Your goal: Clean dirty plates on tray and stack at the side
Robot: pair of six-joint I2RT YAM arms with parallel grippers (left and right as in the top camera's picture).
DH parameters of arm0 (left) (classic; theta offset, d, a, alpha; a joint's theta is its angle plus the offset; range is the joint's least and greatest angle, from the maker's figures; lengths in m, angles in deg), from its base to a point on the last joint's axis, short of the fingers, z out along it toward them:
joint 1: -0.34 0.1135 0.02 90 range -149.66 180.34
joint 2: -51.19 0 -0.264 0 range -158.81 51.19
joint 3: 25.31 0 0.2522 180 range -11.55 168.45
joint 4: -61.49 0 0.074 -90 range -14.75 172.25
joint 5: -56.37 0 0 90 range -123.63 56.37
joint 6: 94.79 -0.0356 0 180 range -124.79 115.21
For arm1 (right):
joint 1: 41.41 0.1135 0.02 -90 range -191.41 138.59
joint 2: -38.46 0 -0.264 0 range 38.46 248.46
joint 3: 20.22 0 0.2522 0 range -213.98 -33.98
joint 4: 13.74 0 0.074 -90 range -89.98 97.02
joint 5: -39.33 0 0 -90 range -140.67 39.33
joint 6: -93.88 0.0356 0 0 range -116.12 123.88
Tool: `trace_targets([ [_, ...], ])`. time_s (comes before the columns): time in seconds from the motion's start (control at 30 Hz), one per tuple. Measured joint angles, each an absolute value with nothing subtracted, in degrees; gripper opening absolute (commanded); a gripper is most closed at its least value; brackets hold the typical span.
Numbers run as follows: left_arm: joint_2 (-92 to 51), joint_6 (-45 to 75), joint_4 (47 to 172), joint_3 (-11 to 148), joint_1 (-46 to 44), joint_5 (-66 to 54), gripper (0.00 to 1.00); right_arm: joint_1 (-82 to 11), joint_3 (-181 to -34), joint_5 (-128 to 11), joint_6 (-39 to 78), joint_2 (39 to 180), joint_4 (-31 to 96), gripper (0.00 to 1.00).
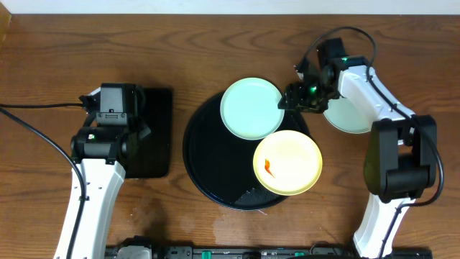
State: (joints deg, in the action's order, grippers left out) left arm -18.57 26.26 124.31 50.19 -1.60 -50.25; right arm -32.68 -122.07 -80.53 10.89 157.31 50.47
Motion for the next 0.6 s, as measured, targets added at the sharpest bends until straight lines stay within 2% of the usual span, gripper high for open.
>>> trace_targets([
  [0.2, -18.57, 26.26, 124.31, 50.19, -1.60, -50.25, 0.08, -33.68, -122.07, -87.07, 7.32, 159.19, 49.53, 0.69],
  [0.6, -18.57, 26.26, 124.31, 50.19, -1.60, -50.25, 0.08, -33.57, -120.35, -91.64, 6.36, 161.83, 44.11, 0.70],
])
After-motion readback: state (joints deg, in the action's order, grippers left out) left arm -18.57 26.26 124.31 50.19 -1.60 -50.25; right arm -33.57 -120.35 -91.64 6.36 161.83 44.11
